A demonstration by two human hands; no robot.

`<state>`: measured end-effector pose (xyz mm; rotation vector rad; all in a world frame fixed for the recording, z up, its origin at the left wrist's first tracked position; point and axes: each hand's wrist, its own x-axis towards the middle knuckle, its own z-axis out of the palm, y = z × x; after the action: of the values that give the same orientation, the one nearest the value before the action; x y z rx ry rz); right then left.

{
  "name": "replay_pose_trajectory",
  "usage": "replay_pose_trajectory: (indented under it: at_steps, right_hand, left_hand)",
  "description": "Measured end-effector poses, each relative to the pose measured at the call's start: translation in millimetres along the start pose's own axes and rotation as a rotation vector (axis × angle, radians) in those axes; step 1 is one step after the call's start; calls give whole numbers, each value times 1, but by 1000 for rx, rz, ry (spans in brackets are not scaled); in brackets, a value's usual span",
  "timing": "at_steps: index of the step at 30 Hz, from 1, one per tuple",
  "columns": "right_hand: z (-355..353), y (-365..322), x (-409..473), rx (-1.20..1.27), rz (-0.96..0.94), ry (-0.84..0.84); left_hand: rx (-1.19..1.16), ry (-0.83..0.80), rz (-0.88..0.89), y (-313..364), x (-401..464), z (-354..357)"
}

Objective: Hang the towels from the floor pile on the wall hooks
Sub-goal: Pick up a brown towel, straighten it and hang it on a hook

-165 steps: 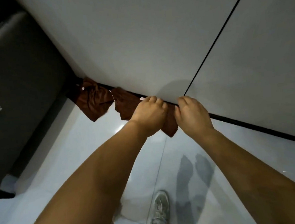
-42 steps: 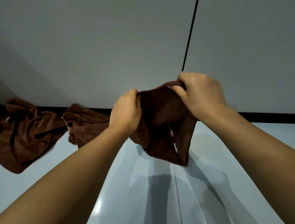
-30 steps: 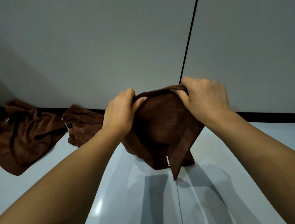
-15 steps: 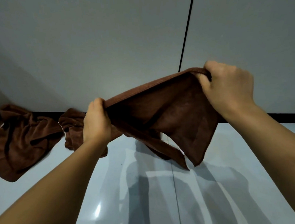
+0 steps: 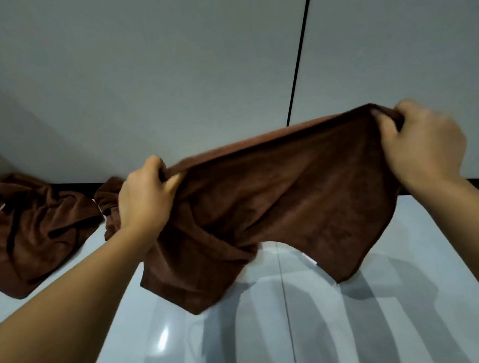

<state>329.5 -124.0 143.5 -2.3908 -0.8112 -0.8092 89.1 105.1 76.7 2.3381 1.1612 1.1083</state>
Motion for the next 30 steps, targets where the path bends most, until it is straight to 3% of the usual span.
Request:
replay_pose_trajectory:
  at_steps: [3,14,21,30]
  right_hand:
    - [2,10,-6,-45,-53,-21]
    - [17,20,-8,-49,-15,44]
    - [19,33,-6,-48,36,64]
    - [18,42,-4,43,189,76]
  left_hand:
    - [158,-70,159,-11,-2,-5]
    - [173,-159,256,-27,-3,1]
    - [199,-33,114,-40,-4,-4]
    - [92,104,-265,-58,-2,-19]
